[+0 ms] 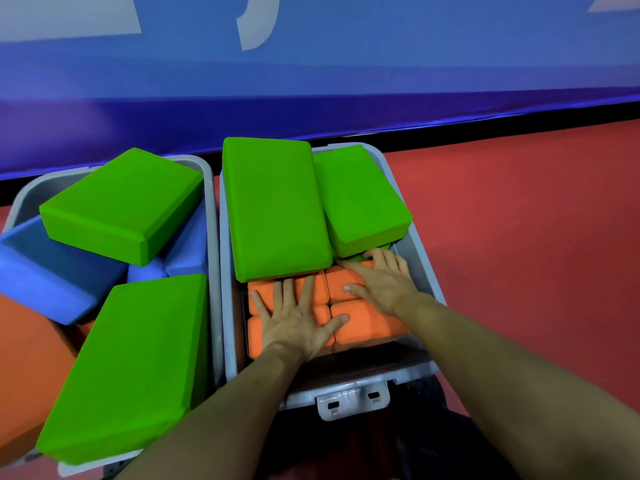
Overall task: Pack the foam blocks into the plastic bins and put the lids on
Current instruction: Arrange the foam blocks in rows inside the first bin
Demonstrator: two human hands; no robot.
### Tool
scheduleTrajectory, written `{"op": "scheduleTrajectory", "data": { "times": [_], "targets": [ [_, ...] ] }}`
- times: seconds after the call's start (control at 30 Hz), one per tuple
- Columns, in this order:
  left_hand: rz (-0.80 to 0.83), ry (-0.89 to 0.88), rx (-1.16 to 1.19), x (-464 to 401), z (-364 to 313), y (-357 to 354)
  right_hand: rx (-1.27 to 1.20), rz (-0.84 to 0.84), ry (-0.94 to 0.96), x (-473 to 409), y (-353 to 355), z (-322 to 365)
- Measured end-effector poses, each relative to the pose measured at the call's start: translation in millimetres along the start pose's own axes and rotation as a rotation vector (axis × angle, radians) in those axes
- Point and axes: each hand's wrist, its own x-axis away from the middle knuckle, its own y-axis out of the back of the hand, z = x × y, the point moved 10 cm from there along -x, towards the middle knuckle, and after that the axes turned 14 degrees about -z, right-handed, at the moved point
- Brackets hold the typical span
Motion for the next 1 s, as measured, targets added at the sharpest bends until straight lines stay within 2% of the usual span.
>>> {"op": "scheduleTrajectory", "data": {
  "times": [0.17, 0.3, 0.43, 0.57, 0.63, 0.77, 0.9, 1.0],
  "targets": [
    [0.074, -0.067, 0.010, 15, -5, 15, -0.098, 0.139, -0.030, 16, -4, 2],
    [0.157, -0.124, 0.018, 32, -4, 38, -0.162, 0.181, -0.066, 27, 31, 15],
    [0.179, -0.176, -0.018, 57, 2, 64, -0.282, 0.092, -0.093, 55, 92, 54],
    [0.093, -0.195, 0.027, 71, 2, 99, -0.444, -0.060, -0.131, 93, 140, 81],
    [0.002, -0.193, 0.104, 73, 0, 121, -0.456, -0.073, -0.135, 104, 144, 84],
    [-0.128, -0.081, 0.274, 61, 19, 142, -0.316, 0.044, -0.118, 100, 139, 80],
    [-0.209, 0.163, 0.476, 41, 60, 144, -0.257, 0.053, -0.115, 83, 135, 69],
    [-0.108, 0.371, 0.704, 16, 80, 113, -0.243, 0.114, -0.136, 77, 122, 63]
  ]
}}
